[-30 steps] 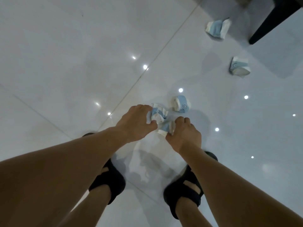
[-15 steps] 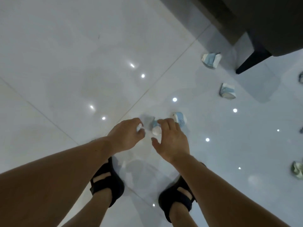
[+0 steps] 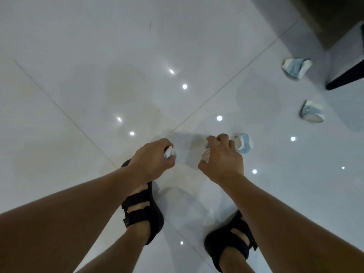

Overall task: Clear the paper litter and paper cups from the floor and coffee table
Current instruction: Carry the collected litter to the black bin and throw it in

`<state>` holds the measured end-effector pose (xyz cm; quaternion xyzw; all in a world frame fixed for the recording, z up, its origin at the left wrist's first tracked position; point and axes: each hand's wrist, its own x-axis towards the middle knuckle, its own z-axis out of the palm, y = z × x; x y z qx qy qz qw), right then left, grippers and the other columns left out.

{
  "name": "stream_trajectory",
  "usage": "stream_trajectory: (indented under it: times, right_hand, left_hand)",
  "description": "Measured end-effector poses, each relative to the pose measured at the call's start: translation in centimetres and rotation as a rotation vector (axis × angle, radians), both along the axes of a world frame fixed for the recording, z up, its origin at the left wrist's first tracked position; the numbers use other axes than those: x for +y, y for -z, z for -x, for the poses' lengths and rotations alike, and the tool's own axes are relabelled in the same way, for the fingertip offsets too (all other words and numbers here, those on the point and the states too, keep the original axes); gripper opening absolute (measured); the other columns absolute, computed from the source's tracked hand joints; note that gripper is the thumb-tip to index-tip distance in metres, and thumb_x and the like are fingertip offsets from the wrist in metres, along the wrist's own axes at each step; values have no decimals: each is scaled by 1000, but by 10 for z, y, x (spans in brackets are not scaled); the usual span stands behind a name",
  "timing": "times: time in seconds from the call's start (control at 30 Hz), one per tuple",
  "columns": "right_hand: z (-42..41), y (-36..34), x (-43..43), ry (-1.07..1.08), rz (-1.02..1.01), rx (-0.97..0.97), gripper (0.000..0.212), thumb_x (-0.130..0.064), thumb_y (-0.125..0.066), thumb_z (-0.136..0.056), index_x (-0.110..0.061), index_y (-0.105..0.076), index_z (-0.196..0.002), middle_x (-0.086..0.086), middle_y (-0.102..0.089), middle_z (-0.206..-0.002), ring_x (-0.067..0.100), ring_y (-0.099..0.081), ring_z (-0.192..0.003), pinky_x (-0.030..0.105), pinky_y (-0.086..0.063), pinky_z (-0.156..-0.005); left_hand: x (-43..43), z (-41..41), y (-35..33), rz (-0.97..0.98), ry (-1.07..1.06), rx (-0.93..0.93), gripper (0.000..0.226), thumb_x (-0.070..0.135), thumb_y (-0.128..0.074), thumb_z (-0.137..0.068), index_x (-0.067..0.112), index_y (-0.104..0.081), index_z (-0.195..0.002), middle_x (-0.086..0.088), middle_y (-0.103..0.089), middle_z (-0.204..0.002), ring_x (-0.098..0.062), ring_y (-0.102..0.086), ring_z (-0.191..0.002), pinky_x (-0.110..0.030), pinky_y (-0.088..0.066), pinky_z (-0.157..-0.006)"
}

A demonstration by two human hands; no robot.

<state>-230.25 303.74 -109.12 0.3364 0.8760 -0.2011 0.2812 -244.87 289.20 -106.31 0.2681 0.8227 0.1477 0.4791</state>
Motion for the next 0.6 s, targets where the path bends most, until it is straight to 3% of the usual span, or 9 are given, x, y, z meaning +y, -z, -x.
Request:
stream_trajectory:
  times: [0.23, 0.6]
  right_hand:
    - [46, -179, 21, -91, -32, 81, 71, -46, -64, -80, -27, -31, -140, 0, -37, -133, 23, -46, -114, 34, -49, -81]
    - [130, -487, 23, -187, -45, 233, 72, -53, -62, -79, -28, -33, -140, 1, -40, -131, 24, -51, -111, 31, -41, -74]
  left_hand:
    - [21, 31, -156, -87, -100, 52, 24, 32, -57, -88, 23, -58, -111, 5, -64, -98, -15, -58, -87, -22, -42, -66]
    - [-7, 96, -460, -218, -379, 288, 29, 34, -58, -91, 19, -58, -116, 5, -61, -93, -15, -56, -80, -22, -36, -57]
